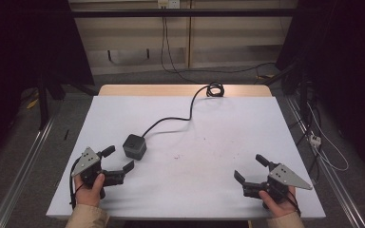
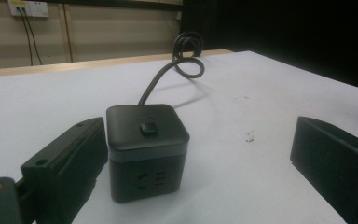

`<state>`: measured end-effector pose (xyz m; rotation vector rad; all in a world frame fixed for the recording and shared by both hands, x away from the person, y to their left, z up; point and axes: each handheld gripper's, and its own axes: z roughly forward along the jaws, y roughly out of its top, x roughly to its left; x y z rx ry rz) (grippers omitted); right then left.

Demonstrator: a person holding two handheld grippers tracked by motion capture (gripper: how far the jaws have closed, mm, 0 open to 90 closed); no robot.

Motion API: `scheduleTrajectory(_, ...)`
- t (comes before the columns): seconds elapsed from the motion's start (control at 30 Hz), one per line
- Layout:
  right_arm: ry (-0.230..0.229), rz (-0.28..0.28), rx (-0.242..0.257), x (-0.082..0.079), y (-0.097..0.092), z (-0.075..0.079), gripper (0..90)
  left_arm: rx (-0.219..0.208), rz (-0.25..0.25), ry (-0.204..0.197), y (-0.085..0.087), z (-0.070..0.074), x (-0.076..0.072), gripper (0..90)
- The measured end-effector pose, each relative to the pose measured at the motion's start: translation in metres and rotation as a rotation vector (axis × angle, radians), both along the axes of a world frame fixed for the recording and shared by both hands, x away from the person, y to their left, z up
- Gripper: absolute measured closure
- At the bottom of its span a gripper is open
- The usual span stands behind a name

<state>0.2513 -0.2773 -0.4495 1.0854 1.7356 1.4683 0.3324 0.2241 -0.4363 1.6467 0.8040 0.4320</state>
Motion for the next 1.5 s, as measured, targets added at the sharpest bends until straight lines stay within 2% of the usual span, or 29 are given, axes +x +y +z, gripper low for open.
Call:
scheduleTrajectory(0.6,-0.003,-0.021,0.004,-0.003,-0.004,0.001,2.5,-0.018,-0.004,-0.005,-0.004,0.002,0.003,3.5)
scheduleTrajectory(0.73,-0.004,-0.019,0.005,-0.002,-0.003,0.001,2.5,-0.009,-0.010,-0.009,-0.003,0.002,0.003,3.5)
scheduleTrajectory(1.03,-0.010,-0.011,-0.002,0.000,0.000,0.002,2.8,-0.017,-0.007,0.006,-0.003,0.001,0.005,3.5)
scheduleTrajectory(1.17,-0.004,-0.008,-0.002,0.001,0.001,0.001,2.8,-0.039,0.003,0.021,-0.003,0.000,0.009,3.5)
scheduleTrajectory(1.5,-0.009,-0.007,0.001,0.000,0.000,0.002,2.7,-0.053,0.026,0.020,-0.001,0.001,0.015,3.4)
